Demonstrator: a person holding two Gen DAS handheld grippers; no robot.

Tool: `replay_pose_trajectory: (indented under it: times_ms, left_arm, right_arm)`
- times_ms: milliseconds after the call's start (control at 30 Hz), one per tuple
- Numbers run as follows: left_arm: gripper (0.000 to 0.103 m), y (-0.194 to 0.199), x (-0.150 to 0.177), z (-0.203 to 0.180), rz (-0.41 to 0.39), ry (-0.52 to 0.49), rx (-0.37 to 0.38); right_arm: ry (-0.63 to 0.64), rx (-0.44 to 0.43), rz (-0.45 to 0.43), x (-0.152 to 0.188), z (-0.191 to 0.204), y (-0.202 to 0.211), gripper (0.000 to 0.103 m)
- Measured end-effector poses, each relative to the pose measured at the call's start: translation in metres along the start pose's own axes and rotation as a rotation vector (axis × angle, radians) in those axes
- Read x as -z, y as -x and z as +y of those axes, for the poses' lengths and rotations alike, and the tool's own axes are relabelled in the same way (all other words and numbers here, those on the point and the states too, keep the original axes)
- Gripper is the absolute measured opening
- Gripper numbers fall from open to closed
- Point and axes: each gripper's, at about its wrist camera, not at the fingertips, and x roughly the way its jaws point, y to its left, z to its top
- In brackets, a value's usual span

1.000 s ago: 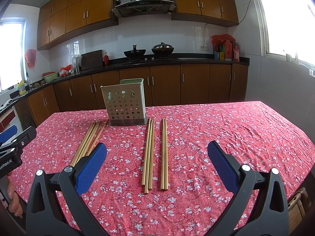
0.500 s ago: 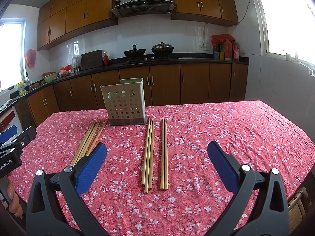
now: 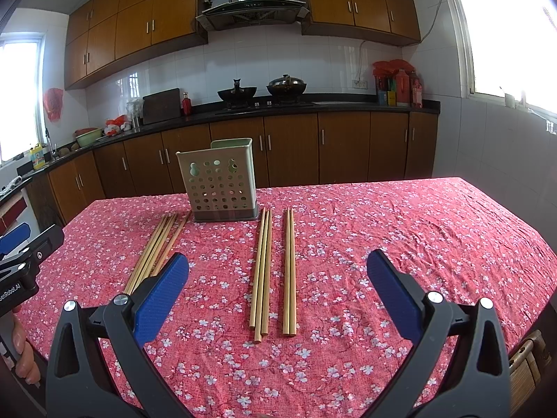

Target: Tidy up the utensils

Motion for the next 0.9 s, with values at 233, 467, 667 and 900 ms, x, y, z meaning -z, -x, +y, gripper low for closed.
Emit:
replay_pose_trajectory:
  times_ms: [233, 467, 667, 900]
  left_arm:
    - [0.099, 0.0000, -0.0003, 0.0000, 0.000, 0.000, 0.000]
    - [0.099, 0.0000, -0.0006, 0.0000, 0.001, 0.000, 0.000]
    - [0.099, 0.0000, -0.0006, -0.0003, 0.001, 0.000, -0.001]
    - [0.099, -0.0042, 0.0053, -0.0039, 0.007, -0.001, -0.003]
  right_arm:
    - [-0.001, -0.001, 0.000, 0.0000, 0.0009, 0.0000, 0.101]
    - [-0.001, -0.001, 0.000, 0.0001, 0.0016, -0.0008, 0.101]
    - [-0.002, 0.000, 0.001, 0.0001, 0.0023, -0.0017, 0.101]
    - [-0.008, 0.000, 0.012, 0.0005, 0.0037, -0.0058, 0.101]
